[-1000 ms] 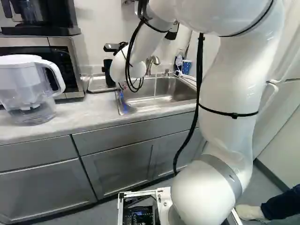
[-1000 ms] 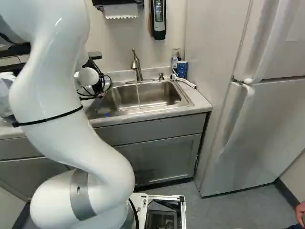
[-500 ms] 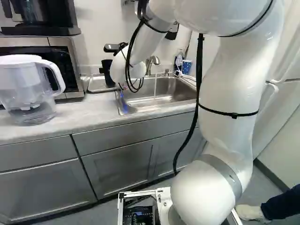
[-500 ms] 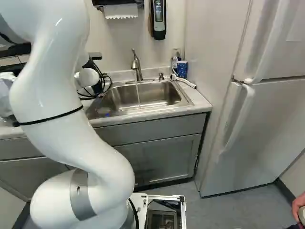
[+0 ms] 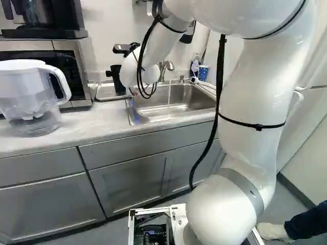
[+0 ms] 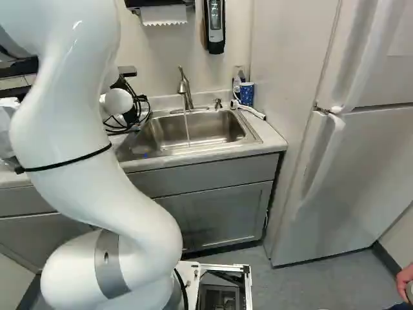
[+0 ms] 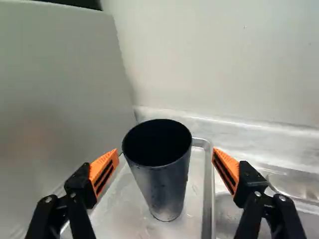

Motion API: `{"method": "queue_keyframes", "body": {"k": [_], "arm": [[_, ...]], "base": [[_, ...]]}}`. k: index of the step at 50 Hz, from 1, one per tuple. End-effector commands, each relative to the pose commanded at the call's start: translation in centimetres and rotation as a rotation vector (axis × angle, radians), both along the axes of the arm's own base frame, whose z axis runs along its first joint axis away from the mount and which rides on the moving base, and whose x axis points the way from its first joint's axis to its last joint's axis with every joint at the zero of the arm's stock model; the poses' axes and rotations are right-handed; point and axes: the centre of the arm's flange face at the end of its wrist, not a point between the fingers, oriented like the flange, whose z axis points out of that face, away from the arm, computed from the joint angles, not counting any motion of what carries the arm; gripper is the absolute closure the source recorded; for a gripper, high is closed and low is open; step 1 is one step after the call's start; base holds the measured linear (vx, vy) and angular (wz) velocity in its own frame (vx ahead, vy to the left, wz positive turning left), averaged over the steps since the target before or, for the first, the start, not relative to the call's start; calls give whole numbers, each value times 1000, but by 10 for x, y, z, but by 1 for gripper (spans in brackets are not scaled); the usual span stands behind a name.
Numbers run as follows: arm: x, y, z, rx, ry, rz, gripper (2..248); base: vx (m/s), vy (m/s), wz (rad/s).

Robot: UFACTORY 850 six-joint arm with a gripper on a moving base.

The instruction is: Rinse the cup and place it in the tray

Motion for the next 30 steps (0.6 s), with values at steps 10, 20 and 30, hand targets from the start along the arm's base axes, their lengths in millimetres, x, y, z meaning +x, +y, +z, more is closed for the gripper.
{"method": "queue_keyframes", "body": {"k": [10, 20, 30], "arm": [[-1, -1, 9, -2, -2, -3, 3], [-2, -2, 19, -4, -5, -6, 3], [-3, -2, 29, -2, -13, -7, 3]], "base": [[0, 0, 0], [0, 0, 0], [0, 0, 0]]}}
